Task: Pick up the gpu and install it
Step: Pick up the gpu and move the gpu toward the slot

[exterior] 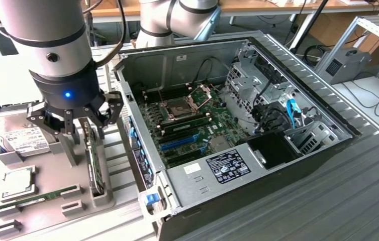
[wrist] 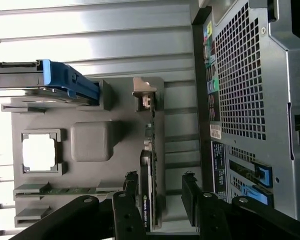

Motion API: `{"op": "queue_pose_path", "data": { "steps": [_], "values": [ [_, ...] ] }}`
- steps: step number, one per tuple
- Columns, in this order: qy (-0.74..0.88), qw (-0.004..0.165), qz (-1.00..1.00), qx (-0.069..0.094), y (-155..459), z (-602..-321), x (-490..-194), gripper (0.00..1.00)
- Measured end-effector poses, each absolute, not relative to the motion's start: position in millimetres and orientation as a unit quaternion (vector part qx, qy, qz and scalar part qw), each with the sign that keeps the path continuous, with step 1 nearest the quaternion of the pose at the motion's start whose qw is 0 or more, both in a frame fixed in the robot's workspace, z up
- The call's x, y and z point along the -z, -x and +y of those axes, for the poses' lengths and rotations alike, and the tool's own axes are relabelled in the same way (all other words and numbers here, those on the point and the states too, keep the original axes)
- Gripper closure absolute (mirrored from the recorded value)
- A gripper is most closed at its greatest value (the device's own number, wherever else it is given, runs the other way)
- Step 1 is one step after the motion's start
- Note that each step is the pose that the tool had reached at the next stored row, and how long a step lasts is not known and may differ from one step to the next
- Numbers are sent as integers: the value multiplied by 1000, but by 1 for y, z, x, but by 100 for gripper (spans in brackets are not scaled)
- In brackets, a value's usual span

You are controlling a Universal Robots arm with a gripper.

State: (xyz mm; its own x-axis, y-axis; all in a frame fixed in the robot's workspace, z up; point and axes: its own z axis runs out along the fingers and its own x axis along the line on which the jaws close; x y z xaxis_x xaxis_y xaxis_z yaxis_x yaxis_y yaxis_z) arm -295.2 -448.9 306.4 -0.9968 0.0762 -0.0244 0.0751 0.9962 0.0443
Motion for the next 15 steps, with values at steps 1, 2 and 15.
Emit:
{"op": "queue_pose_path", "data": {
  "steps": [1, 2, 15],
  "values": [
    [-38, 13, 999, -22, 295, -449, -303, 52],
    [-38, 13, 999, -22, 296, -449, -300, 52],
    [-38, 13, 999, -22, 300, -450, -283, 52]
  ]
}}
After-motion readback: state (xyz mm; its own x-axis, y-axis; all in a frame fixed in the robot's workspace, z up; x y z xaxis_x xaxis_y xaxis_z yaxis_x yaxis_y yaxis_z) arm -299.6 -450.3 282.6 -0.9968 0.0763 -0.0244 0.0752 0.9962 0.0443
